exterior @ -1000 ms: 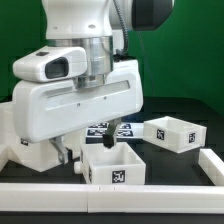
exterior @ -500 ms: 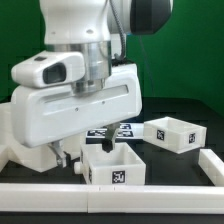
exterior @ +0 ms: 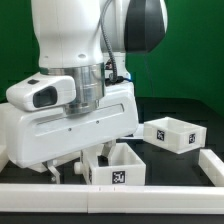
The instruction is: Assemble drawer
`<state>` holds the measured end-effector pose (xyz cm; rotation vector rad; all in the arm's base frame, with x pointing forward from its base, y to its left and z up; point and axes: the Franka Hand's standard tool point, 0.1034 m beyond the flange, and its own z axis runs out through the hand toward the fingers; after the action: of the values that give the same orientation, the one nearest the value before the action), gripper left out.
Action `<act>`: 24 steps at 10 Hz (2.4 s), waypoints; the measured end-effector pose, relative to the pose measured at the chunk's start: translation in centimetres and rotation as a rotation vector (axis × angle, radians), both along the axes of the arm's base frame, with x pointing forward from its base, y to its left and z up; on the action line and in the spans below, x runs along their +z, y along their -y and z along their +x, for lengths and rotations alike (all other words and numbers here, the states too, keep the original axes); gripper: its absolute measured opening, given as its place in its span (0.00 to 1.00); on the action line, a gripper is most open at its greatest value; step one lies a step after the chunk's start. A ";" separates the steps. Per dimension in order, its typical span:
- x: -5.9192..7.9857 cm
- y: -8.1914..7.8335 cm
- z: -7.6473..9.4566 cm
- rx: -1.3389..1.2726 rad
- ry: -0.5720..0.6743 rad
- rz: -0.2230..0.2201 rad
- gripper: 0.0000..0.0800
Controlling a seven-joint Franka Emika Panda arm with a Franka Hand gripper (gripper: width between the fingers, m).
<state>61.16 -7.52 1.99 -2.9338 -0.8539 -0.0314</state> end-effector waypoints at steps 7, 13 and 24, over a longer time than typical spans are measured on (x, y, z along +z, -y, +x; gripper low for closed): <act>0.0 0.0 0.0 0.000 -0.001 0.000 0.81; 0.0 0.0 0.0 0.000 -0.001 0.000 0.08; 0.5 3.7 1.1 -0.075 0.039 -0.028 0.04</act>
Offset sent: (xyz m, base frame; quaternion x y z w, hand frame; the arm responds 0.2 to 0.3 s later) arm 0.0000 0.0000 0.0000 0.0000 0.0000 0.0000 1.0000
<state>62.23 -11.20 2.52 -2.9995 -0.7551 -0.0821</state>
